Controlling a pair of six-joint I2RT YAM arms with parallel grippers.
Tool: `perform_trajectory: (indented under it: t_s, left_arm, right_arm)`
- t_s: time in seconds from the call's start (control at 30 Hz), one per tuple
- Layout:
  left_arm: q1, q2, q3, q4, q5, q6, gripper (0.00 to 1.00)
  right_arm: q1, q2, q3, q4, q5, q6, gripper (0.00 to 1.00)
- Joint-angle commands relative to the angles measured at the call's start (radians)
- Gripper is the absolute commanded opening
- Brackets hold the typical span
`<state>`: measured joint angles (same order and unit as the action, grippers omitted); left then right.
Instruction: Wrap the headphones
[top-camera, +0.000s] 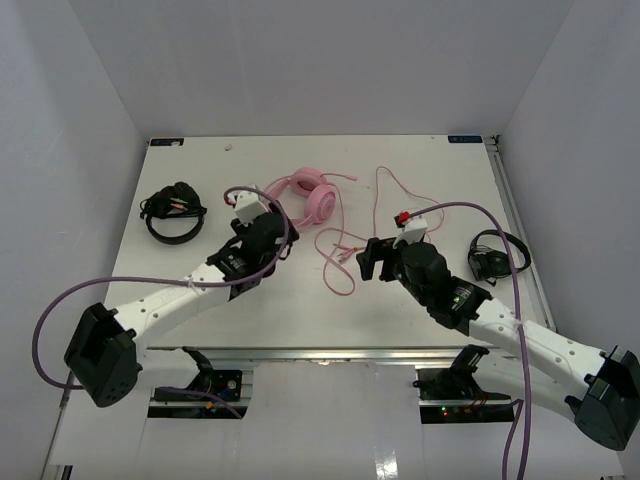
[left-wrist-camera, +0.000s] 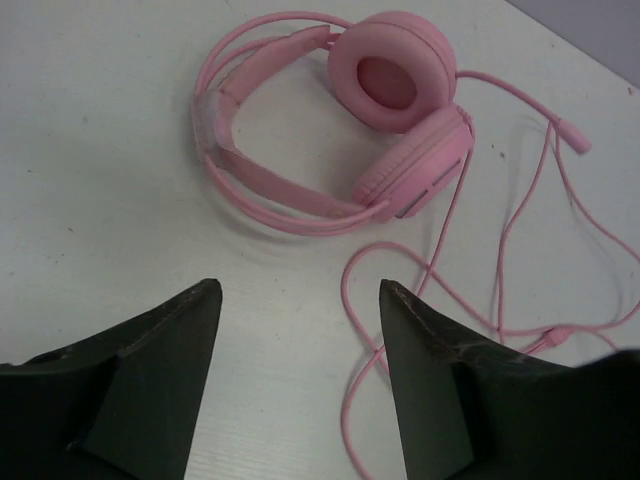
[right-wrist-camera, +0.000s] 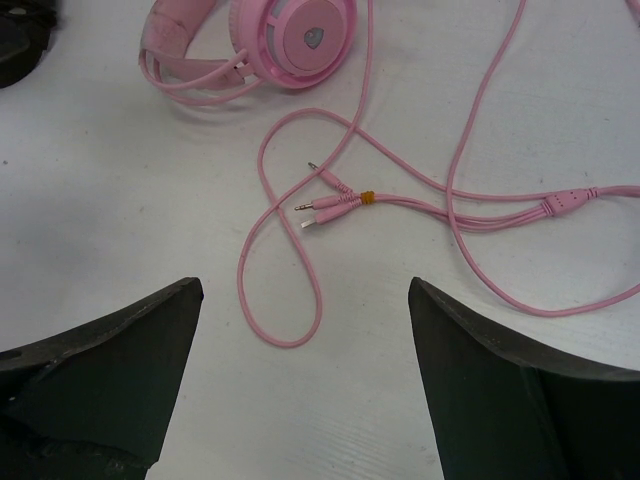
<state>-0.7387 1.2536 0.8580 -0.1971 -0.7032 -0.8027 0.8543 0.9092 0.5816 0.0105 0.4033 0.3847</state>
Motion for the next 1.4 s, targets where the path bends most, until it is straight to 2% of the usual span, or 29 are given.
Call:
perform_trajectory:
  t_s: [0.0,0.2,0.33,0.43,0.6,1.0,1.13,1.37]
  left_arm:
    - [0.158,0.095,0.115,-0.127,0.119,-0.132,0.72]
    - [0.249,0.309,0.270,-0.175,0.199,-0.112,0.71]
    - [0.260,0.418,0.350,-0.179,0.208,-0.065,0.70]
    - [0.268,0.457,0.379,-0.196,0.180,-0.060,0.70]
    - [0.314,0.514,0.399,-0.196,0.222,-0.055,0.70]
    - [0.444,0.641,0.509,-0.217,0.452,0.040,0.69]
    - [0.453,0.669,0.541,-0.218,0.493,0.067,0.65]
    - [0.453,0.727,0.579,-0.237,0.539,0.087,0.65]
  right_arm:
    - [0.007,-0.018,0.020,0.028,0.000,-0.014,0.90]
    - [0.006,-0.053,0.023,0.011,0.000,-0.017,0.91]
    - [0.007,-0.080,0.018,0.009,-0.008,-0.017,0.91]
    - [0.007,-0.091,0.017,0.009,-0.012,-0.018,0.91]
    - [0.008,-0.091,0.015,0.009,-0.017,-0.018,0.91]
    - [0.006,-0.081,0.018,0.009,-0.033,-0.021,0.92]
    - [0.008,-0.075,0.021,0.009,-0.041,-0.021,0.92]
    - [0.008,-0.072,0.021,0.009,-0.041,-0.021,0.92]
